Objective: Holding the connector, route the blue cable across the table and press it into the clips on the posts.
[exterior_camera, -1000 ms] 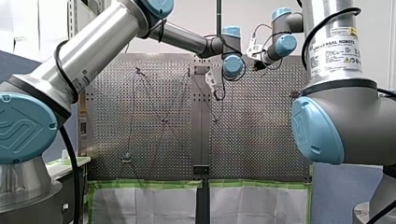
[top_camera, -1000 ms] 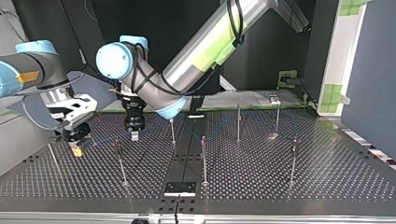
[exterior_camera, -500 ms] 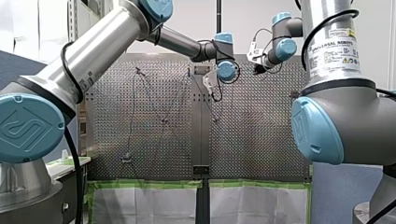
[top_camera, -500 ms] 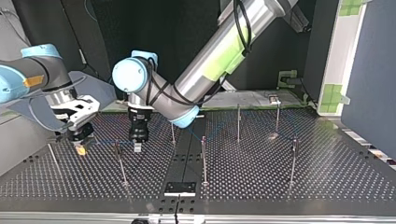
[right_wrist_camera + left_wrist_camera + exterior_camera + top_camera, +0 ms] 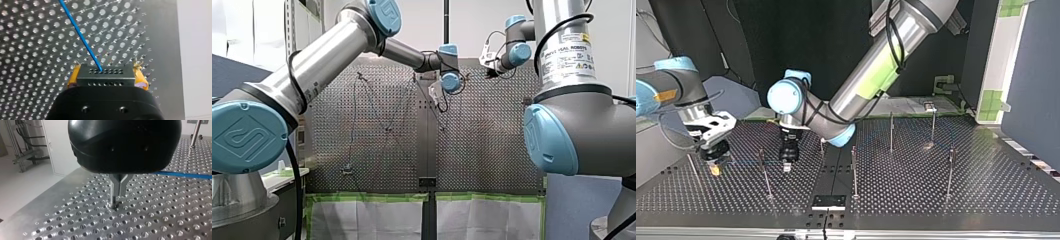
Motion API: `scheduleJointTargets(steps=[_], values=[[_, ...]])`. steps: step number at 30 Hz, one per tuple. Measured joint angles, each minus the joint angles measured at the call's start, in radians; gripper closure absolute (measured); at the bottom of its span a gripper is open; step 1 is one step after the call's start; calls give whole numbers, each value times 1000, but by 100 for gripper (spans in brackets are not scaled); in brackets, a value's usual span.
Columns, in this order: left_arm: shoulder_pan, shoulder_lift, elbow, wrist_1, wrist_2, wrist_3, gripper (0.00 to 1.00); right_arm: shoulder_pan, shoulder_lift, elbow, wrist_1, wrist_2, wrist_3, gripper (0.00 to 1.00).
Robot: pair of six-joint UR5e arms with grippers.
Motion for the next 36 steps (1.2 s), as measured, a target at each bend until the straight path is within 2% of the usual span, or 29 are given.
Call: scheduleJointTargets(steps=[3, 5, 6, 8, 9, 10, 11, 12, 13, 14, 15, 16, 28, 36], values=[[4, 0, 0, -11, 0, 2, 100, 0, 6, -13, 0, -6, 4, 100], [4, 0, 0, -17, 0, 3, 84, 0, 7, -16, -1, -8, 4, 100], [3, 0, 0, -21, 0, 3, 84, -2, 8, -17, -1, -8, 4, 100], [1, 0, 1, -27, 0, 4, 60, -5, 9, -18, -1, -9, 4, 100], [0, 0, 1, -30, 0, 3, 60, -6, 9, -18, 0, -9, 4, 100], [-1, 0, 1, -34, 1, 3, 44, -7, 9, -18, 0, -9, 4, 100], [-2, 0, 1, -37, 1, 3, 35, -7, 9, -18, 0, -9, 4, 100], [-4, 0, 1, -43, 1, 2, 35, -7, 9, -18, 0, -9, 4, 100], [-5, 0, 1, -48, 1, 2, 15, -7, 9, -18, 1, -9, 4, 100], [-7, 0, 1, -52, 1, 1, 5, -7, 9, -18, 1, -9, 3, 100], [-7, 0, 1, -58, 0, 1, 5, -7, 9, -18, 1, -9, 3, 100], [-8, 0, 1, -62, 0, 0, 0, -7, 9, -18, 1, -9, 3, 100], [-17, 0, 1, -124, -5, -18, 0, -6, 10, -18, 3, -11, 1, 100], [-32, 22, -11, -193, -10, -56, 0, -6, 11, -17, 6, -14, -2, 100]])
